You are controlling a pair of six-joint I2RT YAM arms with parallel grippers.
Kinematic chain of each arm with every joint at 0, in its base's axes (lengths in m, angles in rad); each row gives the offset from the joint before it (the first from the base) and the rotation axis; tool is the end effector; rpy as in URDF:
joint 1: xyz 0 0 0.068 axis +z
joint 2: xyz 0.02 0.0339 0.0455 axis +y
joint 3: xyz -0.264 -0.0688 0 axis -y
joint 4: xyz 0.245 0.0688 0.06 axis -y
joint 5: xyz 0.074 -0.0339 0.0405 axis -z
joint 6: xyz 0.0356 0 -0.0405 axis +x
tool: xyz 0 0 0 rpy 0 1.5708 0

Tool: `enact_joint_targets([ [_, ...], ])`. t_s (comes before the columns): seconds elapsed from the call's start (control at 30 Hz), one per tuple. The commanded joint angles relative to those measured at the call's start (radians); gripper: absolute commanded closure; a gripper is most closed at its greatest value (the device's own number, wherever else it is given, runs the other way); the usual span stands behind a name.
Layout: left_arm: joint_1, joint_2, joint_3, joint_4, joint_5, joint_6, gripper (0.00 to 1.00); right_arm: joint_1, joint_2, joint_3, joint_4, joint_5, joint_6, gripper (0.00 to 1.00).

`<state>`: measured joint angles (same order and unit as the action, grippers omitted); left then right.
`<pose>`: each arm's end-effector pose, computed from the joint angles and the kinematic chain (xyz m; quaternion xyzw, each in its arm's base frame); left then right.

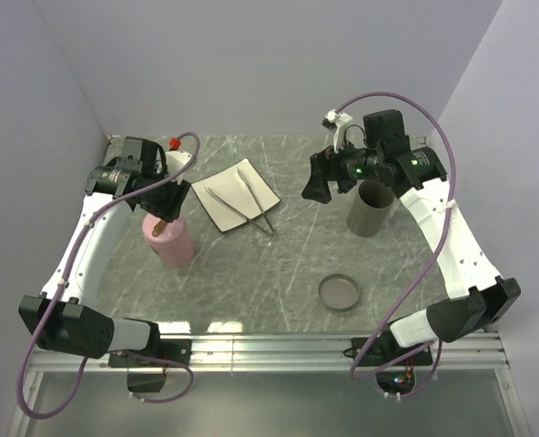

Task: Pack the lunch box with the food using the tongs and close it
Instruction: Close the box lid on the packing box, then pick up the box lid from the center of the board.

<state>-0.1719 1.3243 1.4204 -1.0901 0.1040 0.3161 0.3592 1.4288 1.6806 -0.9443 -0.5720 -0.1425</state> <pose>0.2490 -0.0470 0.3610 0.2456 0.9255 -0.0292 0.2869 0.2600 0.1182 0.4276 -0.3317 0.8114 0.2980 0.3779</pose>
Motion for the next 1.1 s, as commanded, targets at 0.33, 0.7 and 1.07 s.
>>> enact_joint_targets([
  [0.33, -0.145, -0.215, -0.119, 0.335, 0.614, 0.190, 0.37, -0.406, -0.079, -0.042, 0.039, -0.290, 0.103, 0.00],
  [0.7, -0.581, 0.057, -0.170, 0.492, 0.813, 0.492, 0.44, -0.689, -0.163, -0.148, 0.110, -0.411, 0.192, 0.00],
  [1.07, -0.843, 0.435, -0.057, 0.660, 0.760, 0.566, 0.50, -0.776, -0.200, -0.179, 0.125, -0.428, 0.213, 0.00],
])
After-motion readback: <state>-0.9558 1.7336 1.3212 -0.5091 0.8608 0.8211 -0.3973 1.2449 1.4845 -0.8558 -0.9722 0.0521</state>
